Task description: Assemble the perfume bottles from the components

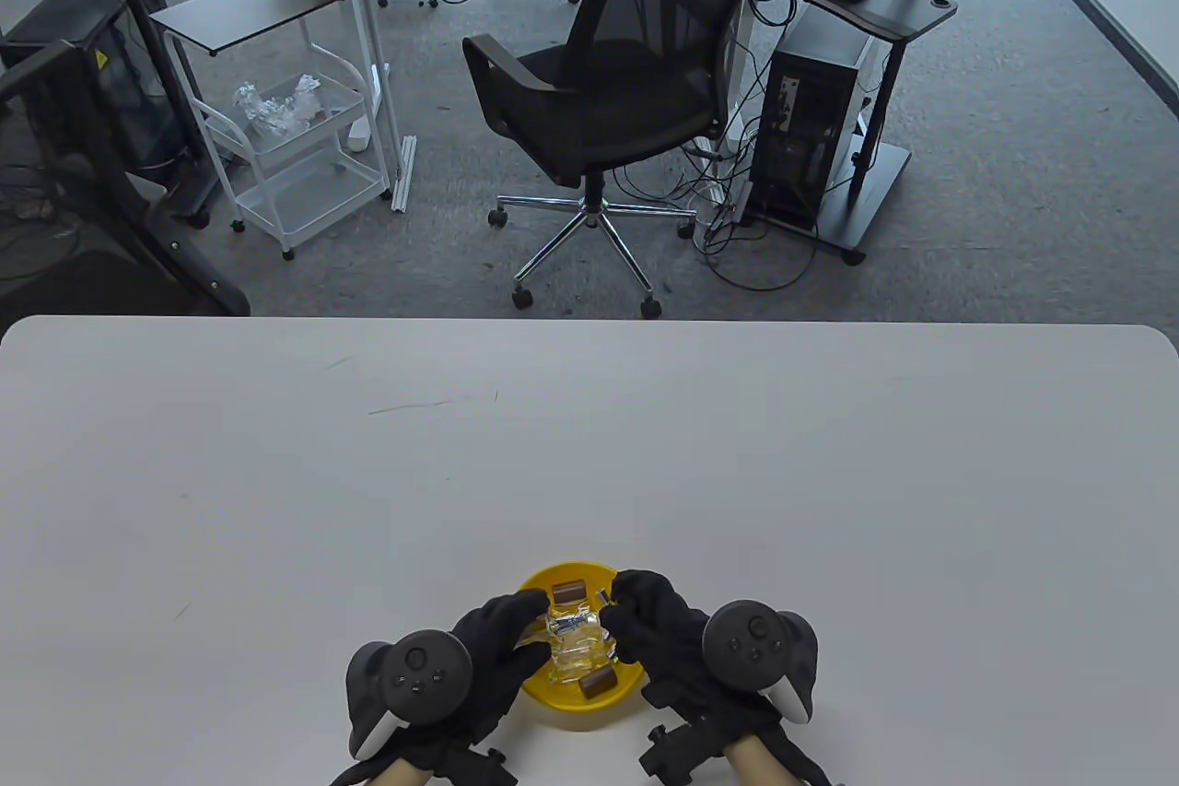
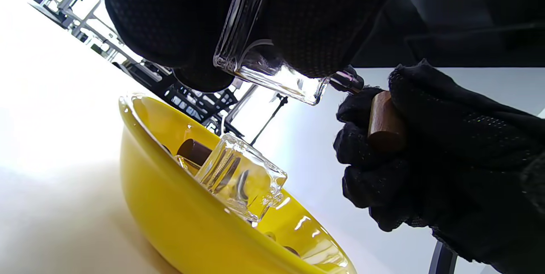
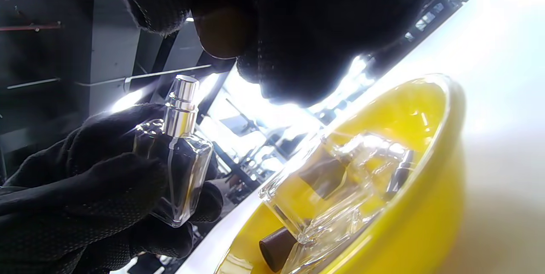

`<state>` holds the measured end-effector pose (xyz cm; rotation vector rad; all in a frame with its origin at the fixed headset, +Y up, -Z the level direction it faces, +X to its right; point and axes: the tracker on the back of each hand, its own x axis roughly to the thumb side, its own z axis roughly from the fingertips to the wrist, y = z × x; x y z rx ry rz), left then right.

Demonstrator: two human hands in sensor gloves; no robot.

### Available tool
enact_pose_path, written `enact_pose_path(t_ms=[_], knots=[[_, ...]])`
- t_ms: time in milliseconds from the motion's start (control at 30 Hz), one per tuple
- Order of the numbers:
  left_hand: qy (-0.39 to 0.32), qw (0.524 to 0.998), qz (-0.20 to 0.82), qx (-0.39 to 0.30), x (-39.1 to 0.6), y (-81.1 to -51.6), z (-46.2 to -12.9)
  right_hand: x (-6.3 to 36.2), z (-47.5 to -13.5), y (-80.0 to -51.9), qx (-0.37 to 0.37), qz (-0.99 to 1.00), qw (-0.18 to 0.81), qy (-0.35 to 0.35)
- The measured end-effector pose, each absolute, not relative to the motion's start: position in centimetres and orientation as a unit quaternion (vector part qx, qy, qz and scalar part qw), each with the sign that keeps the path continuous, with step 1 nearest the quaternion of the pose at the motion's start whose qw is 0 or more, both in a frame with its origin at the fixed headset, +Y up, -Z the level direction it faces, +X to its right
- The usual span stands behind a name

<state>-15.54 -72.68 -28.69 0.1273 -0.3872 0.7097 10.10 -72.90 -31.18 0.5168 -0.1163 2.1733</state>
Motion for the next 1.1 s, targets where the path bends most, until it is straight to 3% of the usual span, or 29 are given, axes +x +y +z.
enact_pose_path(t_ms=[433, 1100], knots=[[-0.185, 0.915, 0.352, 0.067, -15.8, -72.6, -28.7, 8.9, -31.0, -72.6, 0.260, 0.889, 0.378, -0.004], [-0.207, 0.917, 0.337, 0.056, -15.3, -72.7, -28.5, 7.7, -29.7, -70.8, 0.307, 0.916, 0.252, -0.061]])
